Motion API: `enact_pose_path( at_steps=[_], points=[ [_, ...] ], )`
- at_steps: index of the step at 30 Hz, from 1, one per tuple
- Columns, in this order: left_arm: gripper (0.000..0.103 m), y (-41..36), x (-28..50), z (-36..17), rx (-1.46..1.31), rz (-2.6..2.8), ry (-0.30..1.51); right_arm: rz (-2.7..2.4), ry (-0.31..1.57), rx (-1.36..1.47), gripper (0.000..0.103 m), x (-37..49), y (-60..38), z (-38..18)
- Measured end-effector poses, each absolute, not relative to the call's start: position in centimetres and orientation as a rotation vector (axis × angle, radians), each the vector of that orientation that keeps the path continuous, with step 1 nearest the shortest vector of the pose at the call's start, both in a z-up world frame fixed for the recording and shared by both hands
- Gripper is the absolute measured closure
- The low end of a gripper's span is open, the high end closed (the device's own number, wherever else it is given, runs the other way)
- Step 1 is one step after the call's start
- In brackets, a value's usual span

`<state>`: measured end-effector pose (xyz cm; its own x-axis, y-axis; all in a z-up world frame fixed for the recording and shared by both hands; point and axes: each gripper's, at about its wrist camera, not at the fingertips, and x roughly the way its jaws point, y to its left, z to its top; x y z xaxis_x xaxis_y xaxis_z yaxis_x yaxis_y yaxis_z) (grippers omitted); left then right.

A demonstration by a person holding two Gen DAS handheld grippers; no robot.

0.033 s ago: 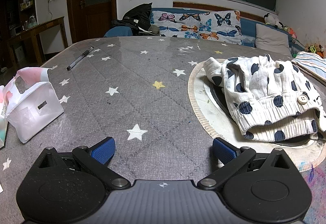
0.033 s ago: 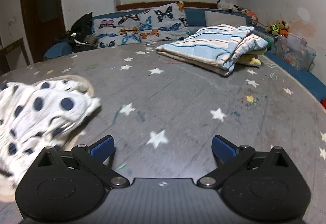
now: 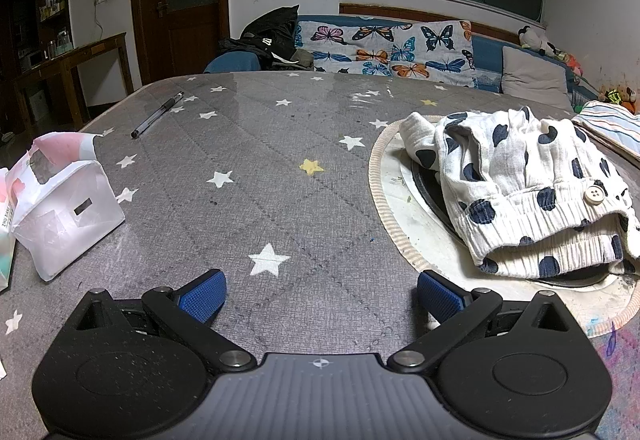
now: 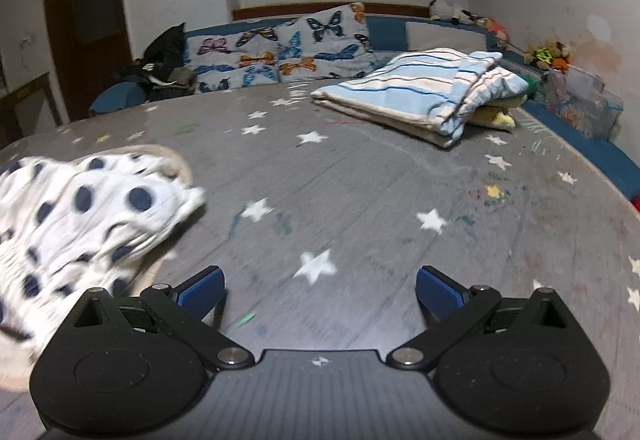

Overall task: Fold clothes
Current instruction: 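Move both grippers toward the polka-dot pants on the round mat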

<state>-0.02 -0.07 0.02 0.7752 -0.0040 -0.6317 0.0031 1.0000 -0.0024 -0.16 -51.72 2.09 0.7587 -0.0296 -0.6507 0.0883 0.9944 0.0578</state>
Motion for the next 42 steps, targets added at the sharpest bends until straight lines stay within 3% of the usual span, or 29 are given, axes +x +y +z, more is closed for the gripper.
enact_pose_path(
  at_steps=[14, 42],
  points=[
    [0.0, -1.0, -0.7, 0.2, -0.014, 0.035, 0.695, 0.09, 0.667, 0.013, 0.0, -5.7, -46.1, 3.5],
    [0.0, -6.5, -3.3, 1.9, -0.051, -0.083, 0.755, 0.193, 0.688, 0.025, 0.0, -7.6, -42.5, 3.9]
  ],
)
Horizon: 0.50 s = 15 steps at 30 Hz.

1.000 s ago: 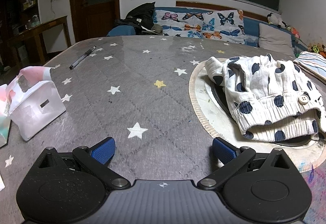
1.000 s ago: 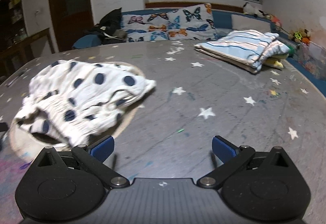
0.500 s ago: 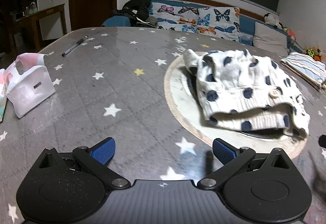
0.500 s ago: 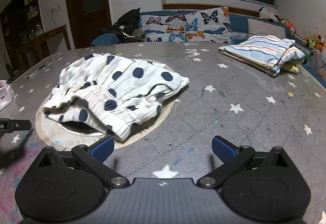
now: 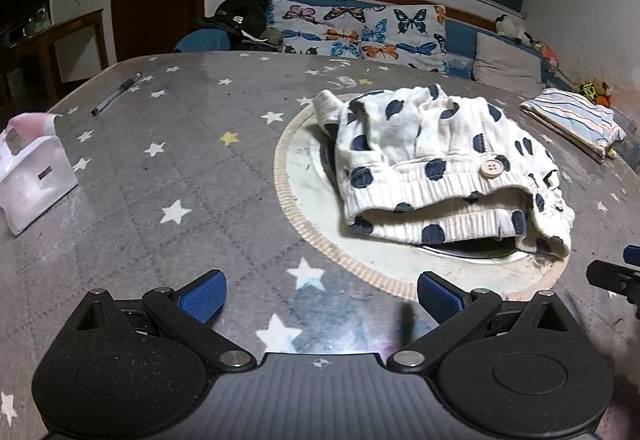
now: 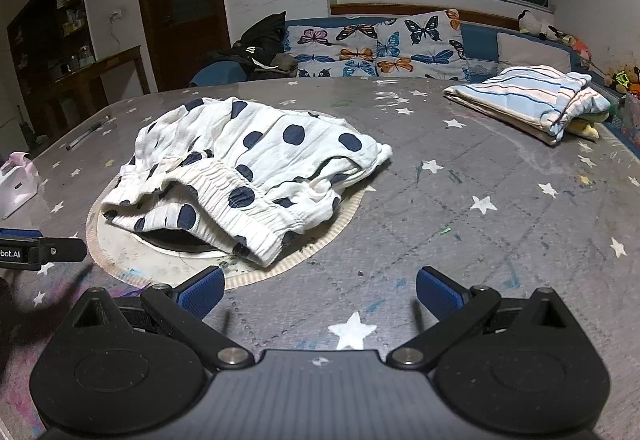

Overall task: Fold clothes
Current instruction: 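Move both grippers toward the polka-dot pants on the round mat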

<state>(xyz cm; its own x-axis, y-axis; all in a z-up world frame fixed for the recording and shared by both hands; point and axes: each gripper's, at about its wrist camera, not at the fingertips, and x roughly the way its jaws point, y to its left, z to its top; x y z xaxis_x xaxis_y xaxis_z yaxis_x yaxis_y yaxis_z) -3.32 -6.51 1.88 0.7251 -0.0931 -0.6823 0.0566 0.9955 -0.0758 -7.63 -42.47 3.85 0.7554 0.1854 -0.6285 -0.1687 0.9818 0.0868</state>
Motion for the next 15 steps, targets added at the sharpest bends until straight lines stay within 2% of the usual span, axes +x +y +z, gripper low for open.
enact_pose_path(
  at_steps=[15],
  points=[
    [0.0, -7.7, -1.7, 2.6, -0.044, -0.101, 0.725, 0.21, 0.685, 0.012, 0.002, -6.1, -42.0, 4.2]
  ],
)
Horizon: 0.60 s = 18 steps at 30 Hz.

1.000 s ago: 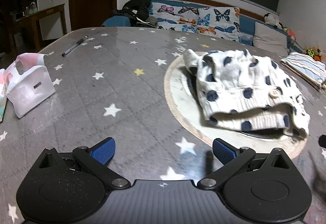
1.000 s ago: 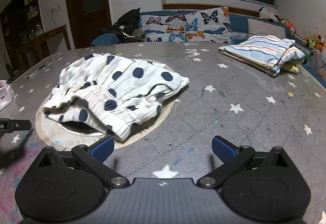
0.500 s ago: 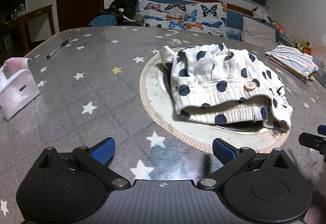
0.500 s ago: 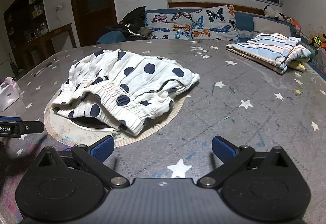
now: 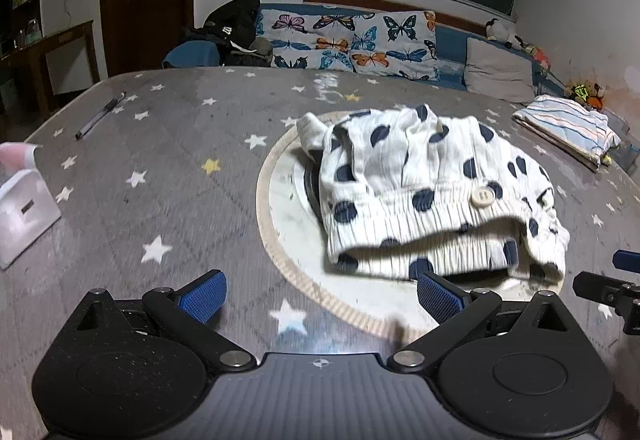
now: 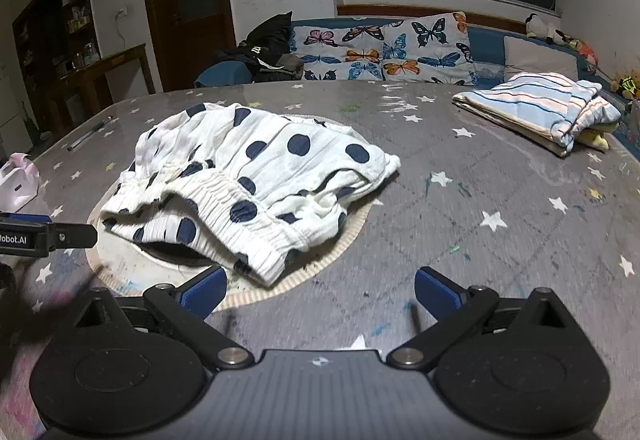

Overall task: Fold clothes
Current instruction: 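Move both grippers toward the polka-dot pants on the round mat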

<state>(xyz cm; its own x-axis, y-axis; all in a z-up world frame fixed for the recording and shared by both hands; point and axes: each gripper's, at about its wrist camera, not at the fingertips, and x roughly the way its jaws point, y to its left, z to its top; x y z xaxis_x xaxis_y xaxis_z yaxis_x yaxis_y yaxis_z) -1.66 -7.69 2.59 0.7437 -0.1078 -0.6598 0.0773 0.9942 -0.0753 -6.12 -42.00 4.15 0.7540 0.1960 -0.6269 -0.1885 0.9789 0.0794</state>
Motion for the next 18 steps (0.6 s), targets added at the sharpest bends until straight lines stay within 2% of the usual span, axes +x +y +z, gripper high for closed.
enact_pose_path(
  at_steps=[2, 18],
  points=[
    [0.0, -7.7, -1.3, 2.8, -0.047, -0.099, 0.723, 0.214, 0.686, 0.011, 0.005, -5.8, -42.0, 4.2],
    [0.0, -8.5, 0.0, 3.0, -0.053, -0.105, 0.735, 0.22, 0.694, 0.018, 0.005, -4.5, -41.7, 3.9]
  ],
)
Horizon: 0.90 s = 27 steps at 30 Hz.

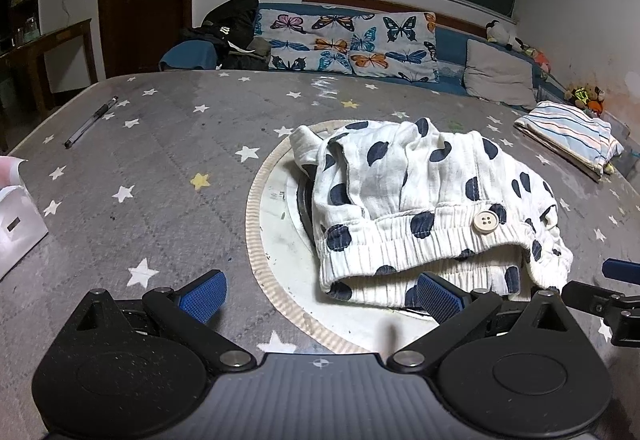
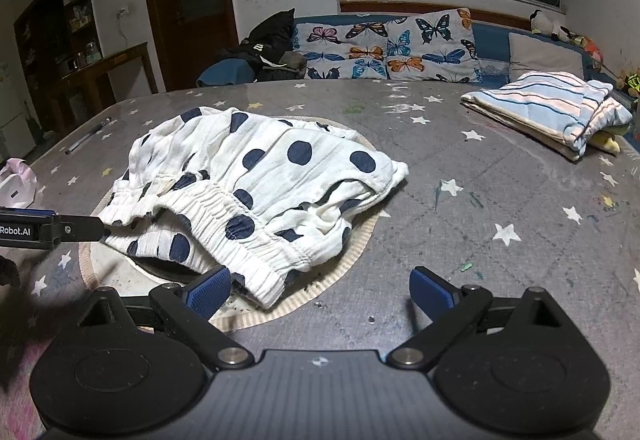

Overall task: Fold clothes
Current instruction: 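Move both grippers toward the polka-dot pants on the round mat, then close the left gripper on the pants waistband while the right gripper grasps the pants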

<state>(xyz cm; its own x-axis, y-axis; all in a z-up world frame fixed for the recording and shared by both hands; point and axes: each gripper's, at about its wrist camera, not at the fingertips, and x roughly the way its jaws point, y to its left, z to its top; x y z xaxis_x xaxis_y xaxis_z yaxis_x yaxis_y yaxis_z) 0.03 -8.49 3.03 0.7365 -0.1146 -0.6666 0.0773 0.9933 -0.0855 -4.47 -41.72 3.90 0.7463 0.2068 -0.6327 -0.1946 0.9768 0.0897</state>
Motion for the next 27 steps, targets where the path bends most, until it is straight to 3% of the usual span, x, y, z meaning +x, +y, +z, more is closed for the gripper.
enact_pose_path(
  at_steps=[16, 22, 27],
  points=[
    [0.0, -8.5, 0.5, 3.5, -0.058, -0.095, 0.72, 0.226, 0.692, 0.023, 0.005, -4.3, -41.5, 4.0],
    [0.001, -8.1, 1.5, 4.2, -0.077, -0.103, 0.696, 0.236, 0.691, 0.023, 0.01, -3.8, -41.3, 4.2],
    [0.011, -8.6, 2.7, 4.3, -0.078, -0.135, 0.697, 0.253, 0.703, 0.033, 0.018, -2.9, -41.1, 4.2]
  ],
)
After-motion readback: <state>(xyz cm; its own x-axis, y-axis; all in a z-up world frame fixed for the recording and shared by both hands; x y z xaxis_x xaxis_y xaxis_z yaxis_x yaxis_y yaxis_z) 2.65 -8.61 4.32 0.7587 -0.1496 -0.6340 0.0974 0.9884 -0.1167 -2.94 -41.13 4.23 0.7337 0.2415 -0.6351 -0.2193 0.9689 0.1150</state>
